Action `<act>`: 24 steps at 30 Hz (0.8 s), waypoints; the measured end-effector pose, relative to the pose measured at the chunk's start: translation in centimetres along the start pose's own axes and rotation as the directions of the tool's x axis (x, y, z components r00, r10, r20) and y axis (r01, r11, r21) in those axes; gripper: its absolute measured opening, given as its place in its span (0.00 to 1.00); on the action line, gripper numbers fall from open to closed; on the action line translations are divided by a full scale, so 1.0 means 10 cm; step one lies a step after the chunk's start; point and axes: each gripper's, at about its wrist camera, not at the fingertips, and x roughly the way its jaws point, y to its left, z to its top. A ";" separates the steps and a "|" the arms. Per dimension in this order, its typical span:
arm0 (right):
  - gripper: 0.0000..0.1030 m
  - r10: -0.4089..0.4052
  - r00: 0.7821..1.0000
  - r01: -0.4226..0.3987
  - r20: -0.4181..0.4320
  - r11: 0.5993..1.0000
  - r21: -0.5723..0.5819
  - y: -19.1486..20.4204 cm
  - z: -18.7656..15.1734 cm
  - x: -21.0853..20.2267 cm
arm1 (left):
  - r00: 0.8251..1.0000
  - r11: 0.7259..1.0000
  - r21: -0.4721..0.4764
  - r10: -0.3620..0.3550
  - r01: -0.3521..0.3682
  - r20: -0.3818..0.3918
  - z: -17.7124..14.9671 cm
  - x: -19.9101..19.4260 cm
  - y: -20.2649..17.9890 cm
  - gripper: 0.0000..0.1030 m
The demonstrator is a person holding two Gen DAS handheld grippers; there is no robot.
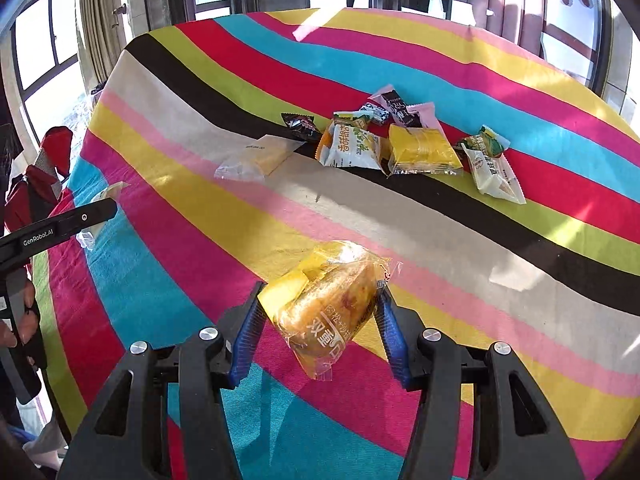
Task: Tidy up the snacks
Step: 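Carry both packets over the white box and open both tools to drop them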
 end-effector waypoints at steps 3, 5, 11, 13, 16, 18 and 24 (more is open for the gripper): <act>0.51 0.036 0.999 -0.036 -0.013 0.999 -0.040 0.23 -0.01 0.02 | 1.000 1.000 -0.029 0.001 0.000 0.014 -0.06 -0.11 0.15 0.46; 0.51 0.060 0.998 -0.061 -0.019 0.996 -0.067 0.40 -0.01 0.02 | 1.000 0.999 -0.044 0.015 -0.014 0.024 -0.10 -0.20 0.27 0.46; 0.51 0.147 0.988 -0.151 -0.035 0.974 -0.169 0.92 0.02 0.03 | 0.996 0.992 -0.109 0.067 -0.060 0.061 -0.15 -0.45 0.65 0.46; 0.51 0.175 0.984 -0.179 -0.038 0.962 -0.205 1.09 0.02 0.02 | 0.994 0.990 -0.125 0.072 -0.062 0.078 -0.13 -0.51 0.73 0.46; 0.51 0.217 0.975 -0.222 -0.048 0.939 -0.263 1.36 0.01 -0.02 | 0.993 0.995 -0.087 0.060 -0.051 0.103 -0.08 -0.63 0.78 0.46; 0.51 0.244 0.969 -0.246 -0.046 0.919 -0.308 1.53 0.00 -0.06 | 0.995 0.998 -0.058 0.045 -0.040 0.094 -0.07 -0.70 0.83 0.46; 0.51 0.316 0.947 -0.310 -0.049 0.869 -0.386 1.91 -0.05 -0.19 | 0.997 0.998 -0.059 0.041 -0.037 0.062 -0.26 -0.91 1.03 0.46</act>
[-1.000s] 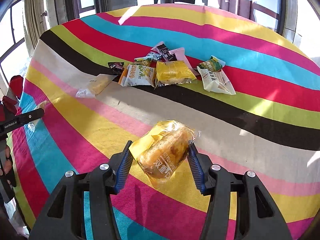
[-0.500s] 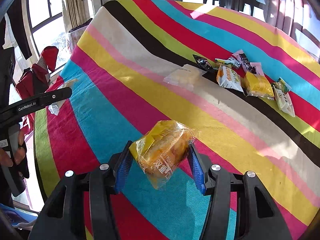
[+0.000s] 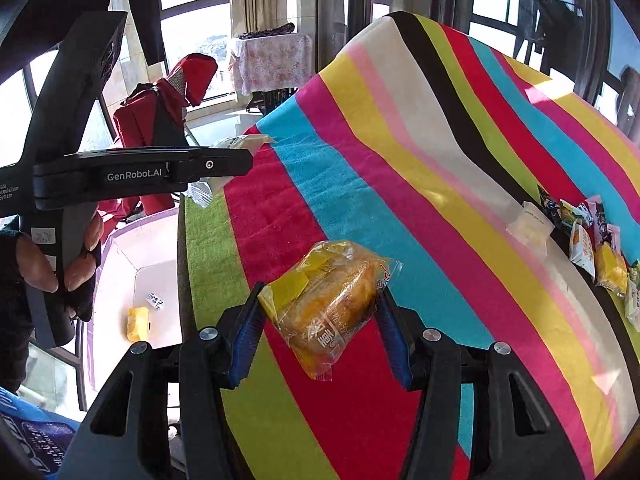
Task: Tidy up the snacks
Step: 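Carry both packets over the white box and open both tools to drop them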
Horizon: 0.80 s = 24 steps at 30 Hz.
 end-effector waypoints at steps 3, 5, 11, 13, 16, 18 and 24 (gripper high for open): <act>0.51 0.042 0.999 -0.042 -0.002 0.998 -0.044 0.19 0.03 0.01 | 1.000 0.999 -0.046 0.014 -0.014 0.010 -0.14 -0.18 0.19 0.46; 0.51 0.076 0.997 -0.076 -0.005 0.994 -0.077 0.32 0.04 0.02 | 0.999 0.997 -0.067 0.038 -0.037 0.019 -0.23 -0.33 0.32 0.46; 0.51 0.165 0.986 -0.166 -0.019 0.969 -0.185 0.74 0.06 0.04 | 0.994 0.984 -0.136 0.109 -0.111 -0.019 -0.50 -0.59 0.63 0.46; 0.51 0.193 0.981 -0.193 -0.021 0.958 -0.213 0.86 0.05 0.04 | 0.992 0.981 -0.148 0.118 -0.124 -0.044 -0.59 -0.60 0.69 0.47; 0.53 0.250 0.968 -0.246 -0.015 0.937 -0.248 0.98 0.04 -0.02 | 0.982 0.974 -0.149 0.154 -0.169 -0.108 -0.67 -0.54 0.74 0.50; 0.74 0.224 0.974 -0.213 0.012 0.941 -0.263 1.02 0.04 -0.08 | 0.970 0.955 -0.192 0.202 -0.226 -0.135 -0.68 -0.52 0.82 0.72; 0.75 0.207 0.976 -0.192 0.073 0.966 -0.171 0.75 0.04 -0.24 | 0.977 0.937 -0.278 0.190 -0.211 -0.101 -0.59 -0.57 0.89 0.85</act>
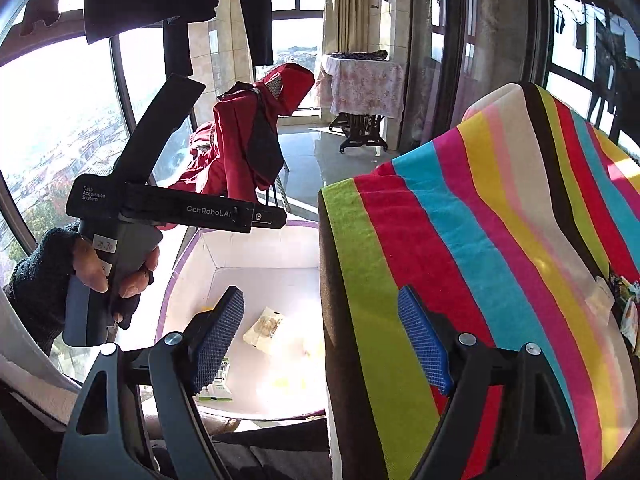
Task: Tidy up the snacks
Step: 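Carry both packets over the white box and open both tools to drop them, then grasp the yellow square packet with the right tool and lift it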
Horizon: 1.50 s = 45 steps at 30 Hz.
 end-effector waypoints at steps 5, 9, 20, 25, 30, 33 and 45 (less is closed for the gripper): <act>0.76 -0.051 0.999 0.050 0.007 0.993 0.104 -0.31 -0.10 -0.14 | 0.998 1.000 -0.014 0.006 -0.006 0.061 0.04 -0.06 -0.15 0.97; 0.84 -0.206 0.978 0.204 0.037 0.977 0.062 -0.45 -0.11 -0.37 | 0.997 0.999 0.000 -0.041 0.041 0.061 0.15 -0.03 -0.37 0.97; 0.84 -0.484 0.875 0.476 -0.016 0.855 0.207 -1.27 -0.61 -0.80 | 0.981 0.967 0.166 -0.195 0.191 0.008 0.23 0.40 -1.66 0.98; 0.84 -0.563 0.825 0.545 -0.049 0.769 0.335 -1.80 -0.84 -1.13 | 0.980 0.932 0.302 -0.196 0.201 -0.047 0.11 0.78 -2.31 0.98; 0.84 -0.648 0.746 0.654 -0.154 0.668 0.355 -2.16 -1.03 -1.39 | 0.993 0.886 0.449 -0.101 0.120 -0.067 0.07 0.76 -2.61 0.98; 0.84 -0.652 0.736 0.668 -0.181 0.656 0.351 -2.29 -1.16 -1.44 | 0.992 0.876 0.467 -0.088 0.122 -0.094 0.09 0.79 -2.60 0.98; 0.84 -0.531 0.813 0.564 -0.239 0.616 0.550 -3.57 -1.22 -0.95 | 0.983 0.858 0.486 -0.106 0.167 -0.150 0.11 1.39 -3.23 0.98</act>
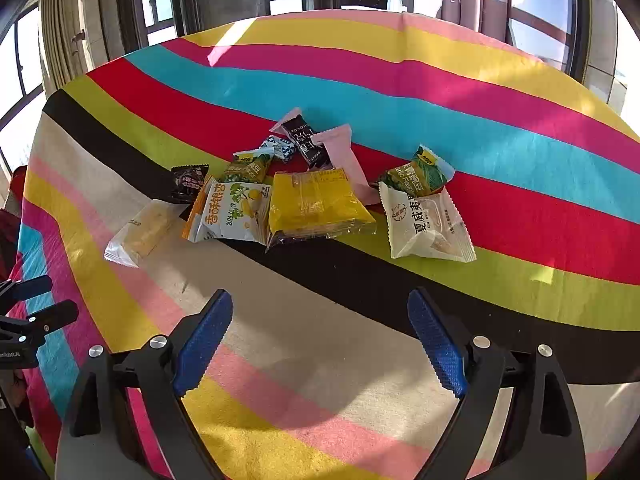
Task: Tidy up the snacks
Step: 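Grasp the yellow square packet with the right tool and lift it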
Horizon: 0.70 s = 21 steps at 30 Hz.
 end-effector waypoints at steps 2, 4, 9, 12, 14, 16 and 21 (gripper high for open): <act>0.84 0.014 1.000 -0.014 0.001 1.000 0.015 -0.04 0.15 0.11 | 1.000 0.999 0.035 0.030 -0.030 -0.001 0.00 0.09 -0.12 0.98; 0.84 0.037 0.999 -0.038 0.011 0.999 0.029 -0.05 0.30 0.19 | 0.996 0.992 0.092 0.092 -0.090 -0.014 0.01 0.14 -0.23 0.99; 0.84 0.038 0.999 -0.038 -0.031 0.999 0.009 -0.05 0.56 0.53 | 0.997 0.993 0.086 0.079 -0.077 -0.015 0.00 0.14 -0.18 0.99; 0.84 0.023 0.998 -0.025 -0.062 0.999 -0.032 0.02 0.60 0.66 | 0.997 0.993 0.087 0.080 -0.078 -0.015 0.00 0.14 -0.18 0.99; 0.77 0.024 0.996 -0.030 -0.089 0.997 -0.072 0.09 0.59 0.71 | 0.997 0.993 0.086 0.081 -0.079 -0.015 0.00 0.14 -0.16 0.99; 0.59 -0.001 0.995 -0.008 -0.096 0.995 -0.097 0.14 0.54 0.71 | 0.997 0.993 0.087 0.081 -0.079 -0.016 0.01 0.15 -0.17 0.99; 0.52 0.035 0.999 -0.037 -0.029 0.997 -0.064 0.16 0.30 0.23 | 0.997 0.993 0.089 0.081 -0.079 -0.017 0.01 0.15 -0.18 0.99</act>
